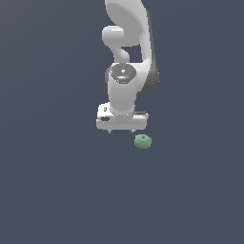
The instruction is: Pick up the object and move it to a goal position.
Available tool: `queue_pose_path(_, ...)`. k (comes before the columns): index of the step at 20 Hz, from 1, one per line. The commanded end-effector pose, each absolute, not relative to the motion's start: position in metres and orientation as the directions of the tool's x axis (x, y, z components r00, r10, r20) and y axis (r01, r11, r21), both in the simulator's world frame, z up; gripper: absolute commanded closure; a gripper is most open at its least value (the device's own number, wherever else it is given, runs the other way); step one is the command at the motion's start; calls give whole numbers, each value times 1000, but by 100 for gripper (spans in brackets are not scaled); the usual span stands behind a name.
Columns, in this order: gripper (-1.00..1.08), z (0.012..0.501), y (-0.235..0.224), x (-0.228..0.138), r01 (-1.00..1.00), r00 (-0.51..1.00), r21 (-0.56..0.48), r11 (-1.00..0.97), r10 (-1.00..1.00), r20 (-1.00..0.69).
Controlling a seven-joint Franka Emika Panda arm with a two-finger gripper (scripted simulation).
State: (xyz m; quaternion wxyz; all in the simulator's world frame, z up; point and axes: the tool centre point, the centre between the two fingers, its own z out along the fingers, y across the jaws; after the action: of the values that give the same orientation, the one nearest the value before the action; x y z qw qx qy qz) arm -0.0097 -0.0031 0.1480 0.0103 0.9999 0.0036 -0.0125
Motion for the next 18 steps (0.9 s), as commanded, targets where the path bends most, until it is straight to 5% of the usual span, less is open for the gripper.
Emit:
queue_pose_path(1,-92,148,-3,-10,7,1000,21,-1000,7,-25)
queue_pose_path(18,-92,142,17,-11,26,999,-10,-1000,27,-47)
